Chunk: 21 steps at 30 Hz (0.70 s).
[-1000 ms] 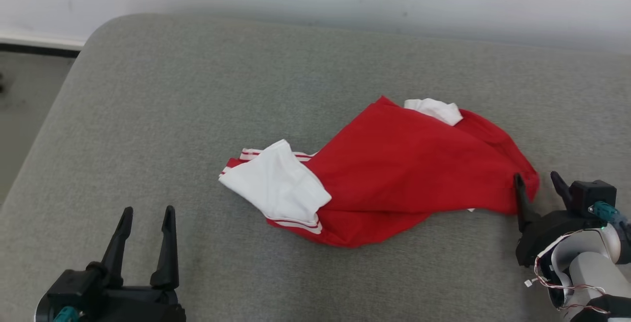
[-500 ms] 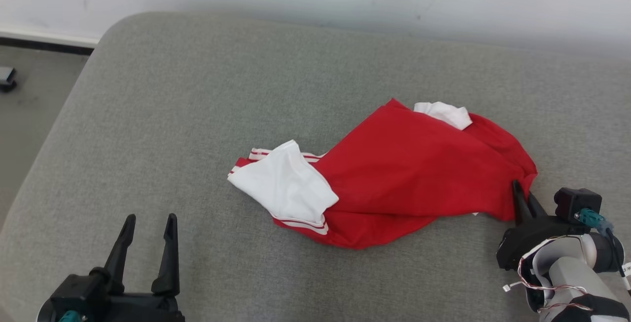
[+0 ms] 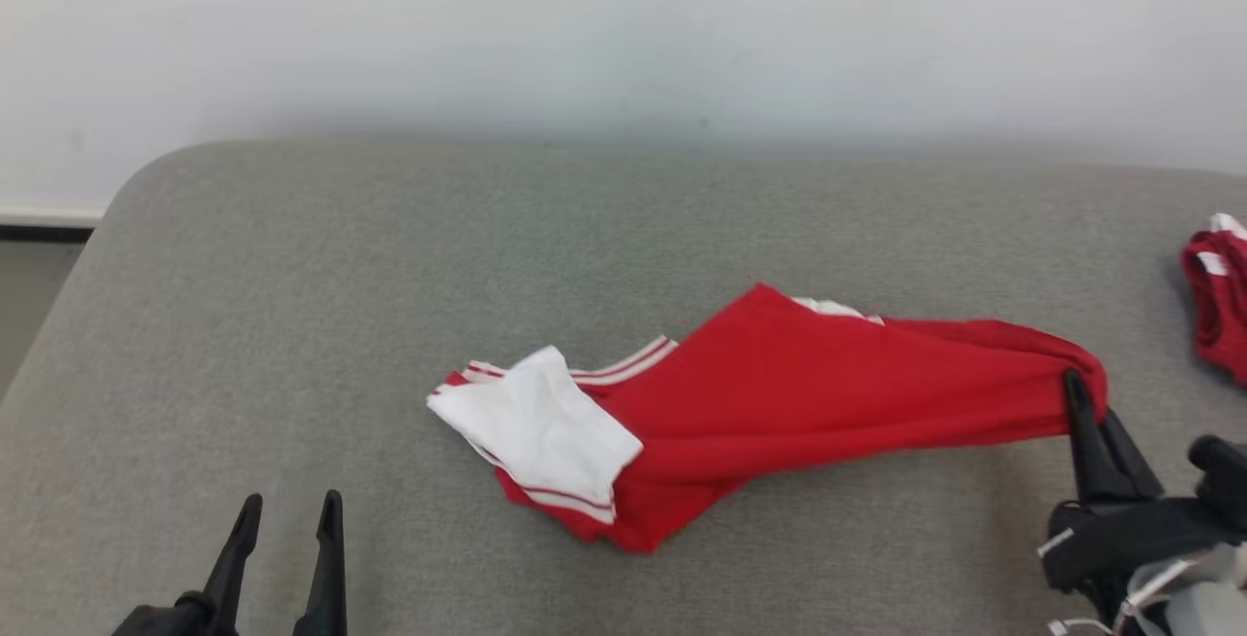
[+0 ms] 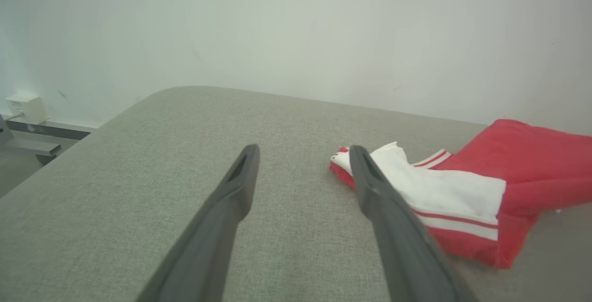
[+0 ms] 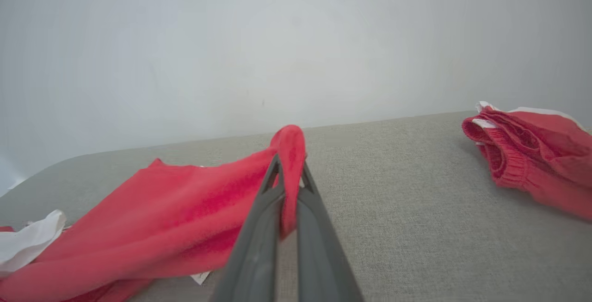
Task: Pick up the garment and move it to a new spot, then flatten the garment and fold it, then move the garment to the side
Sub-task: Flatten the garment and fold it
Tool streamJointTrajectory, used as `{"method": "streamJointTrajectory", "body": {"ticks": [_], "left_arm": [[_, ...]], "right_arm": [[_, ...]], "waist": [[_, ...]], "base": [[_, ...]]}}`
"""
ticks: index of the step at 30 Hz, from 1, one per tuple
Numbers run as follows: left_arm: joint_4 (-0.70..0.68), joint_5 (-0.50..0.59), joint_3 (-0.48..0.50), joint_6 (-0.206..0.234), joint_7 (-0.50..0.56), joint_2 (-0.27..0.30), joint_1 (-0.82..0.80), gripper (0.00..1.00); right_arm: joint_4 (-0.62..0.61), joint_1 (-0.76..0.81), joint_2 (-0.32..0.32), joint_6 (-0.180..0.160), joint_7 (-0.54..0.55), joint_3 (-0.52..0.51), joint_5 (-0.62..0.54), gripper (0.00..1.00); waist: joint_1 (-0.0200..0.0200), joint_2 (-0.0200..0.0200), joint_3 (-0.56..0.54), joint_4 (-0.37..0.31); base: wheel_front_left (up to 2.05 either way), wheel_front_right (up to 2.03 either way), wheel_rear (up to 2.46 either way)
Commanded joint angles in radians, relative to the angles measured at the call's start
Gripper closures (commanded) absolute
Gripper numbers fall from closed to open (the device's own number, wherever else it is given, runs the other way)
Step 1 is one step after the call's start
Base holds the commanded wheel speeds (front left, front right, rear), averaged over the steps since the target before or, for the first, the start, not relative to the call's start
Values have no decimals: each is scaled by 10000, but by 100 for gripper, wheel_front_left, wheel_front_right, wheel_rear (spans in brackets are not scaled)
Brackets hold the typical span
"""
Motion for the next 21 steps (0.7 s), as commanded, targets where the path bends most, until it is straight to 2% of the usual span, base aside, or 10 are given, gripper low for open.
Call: {"method": "streamJointTrajectory", "body": {"ticks": [1,6,12,16,21], "left_arm": [[-46,55,60,7,1,-24,205,0],[-91,98,77,7,1,-94,318,0],[-120,59,-39,7,1,-150,142,0],[-31,1,-189,7,1,-190,-43,0],[20,-53,-372,7,1,-223,-297,0]], "right_arm": [[-561,441,-281,5,129,-171,53,100],[-2444,1604,-502,5,743,-1225,207,100],[-4276,2297,-65,6,1745,-2275,-84,100],[-4586,1803,216,6,2166,-2313,-451,100],[-3953,418,245,6,2401,-2149,-892,100]], "waist": [[1,-1,-406,-549],[1,-1,-446,-730],[1,-1,-257,-663],[1,-1,-119,-385],[1,-1,118,175]], "base": [[0,0,0],[0,0,0],[0,0,0],[0,0,0],[0,0,0]]}}
